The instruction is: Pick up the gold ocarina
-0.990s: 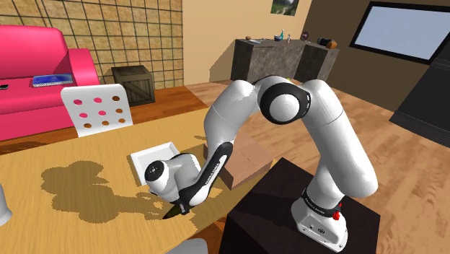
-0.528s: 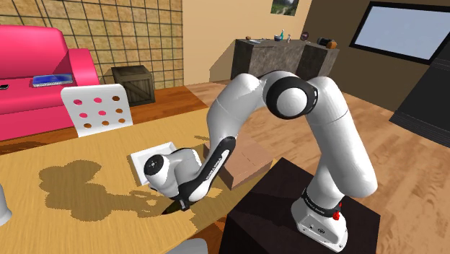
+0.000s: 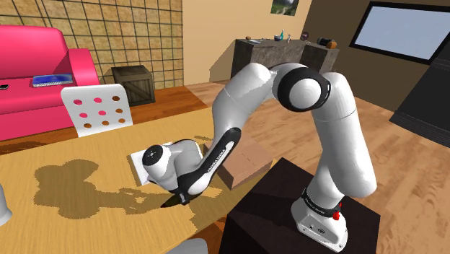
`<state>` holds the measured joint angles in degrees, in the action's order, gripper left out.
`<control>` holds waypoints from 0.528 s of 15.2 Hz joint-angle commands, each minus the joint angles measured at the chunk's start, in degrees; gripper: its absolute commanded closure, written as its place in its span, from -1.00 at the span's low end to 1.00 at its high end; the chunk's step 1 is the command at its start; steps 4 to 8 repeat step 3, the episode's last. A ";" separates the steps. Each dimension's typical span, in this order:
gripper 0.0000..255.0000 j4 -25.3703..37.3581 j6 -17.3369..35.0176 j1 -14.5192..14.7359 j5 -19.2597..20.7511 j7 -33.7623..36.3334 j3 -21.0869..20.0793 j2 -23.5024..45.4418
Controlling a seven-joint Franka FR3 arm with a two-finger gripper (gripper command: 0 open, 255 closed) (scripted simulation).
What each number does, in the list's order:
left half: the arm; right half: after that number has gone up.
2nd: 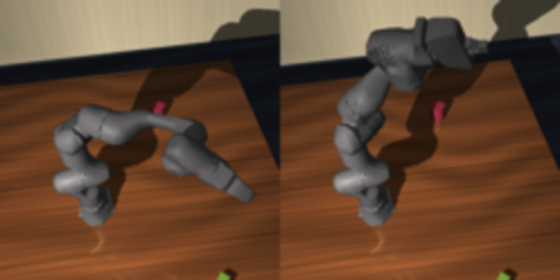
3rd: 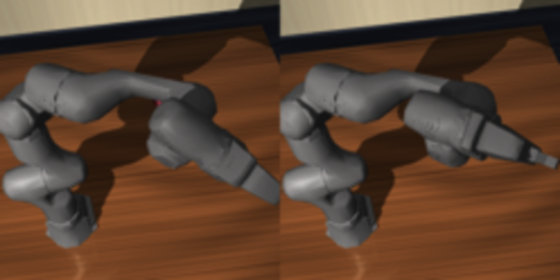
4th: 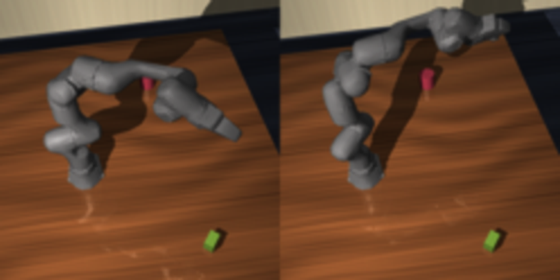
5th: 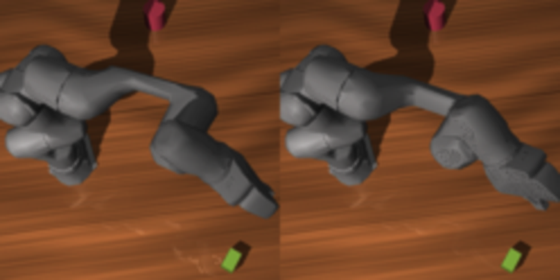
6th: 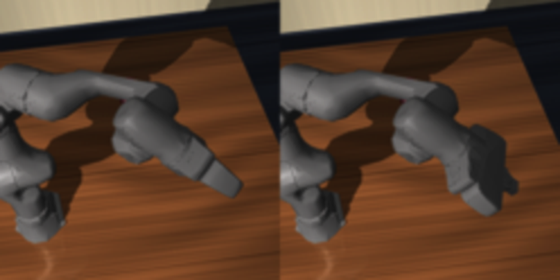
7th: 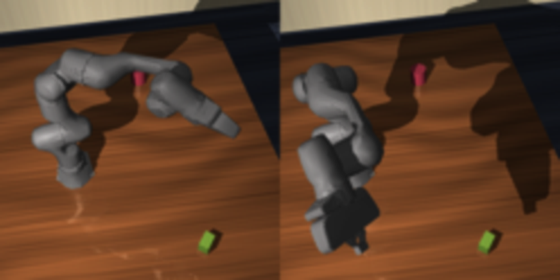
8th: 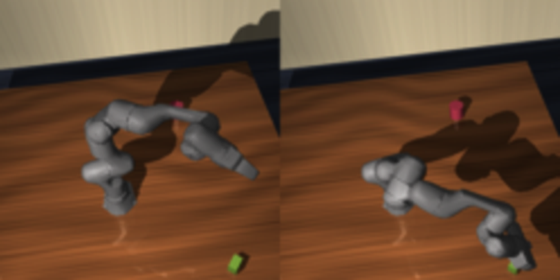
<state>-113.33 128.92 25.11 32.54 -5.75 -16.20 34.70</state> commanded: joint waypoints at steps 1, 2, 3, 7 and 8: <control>1.00 -0.21 -0.99 -0.23 -0.68 -0.56 -0.46 -1.29; 1.00 -0.24 -1.05 -0.25 -0.73 -0.61 -0.49 -1.39; 1.00 -0.23 -1.06 -0.25 -0.73 -0.61 -0.49 -1.39; 1.00 -0.23 -1.06 -0.25 -0.73 -0.61 -0.49 -1.39; 1.00 -0.23 -1.06 -0.25 -0.73 -0.61 -0.49 -1.39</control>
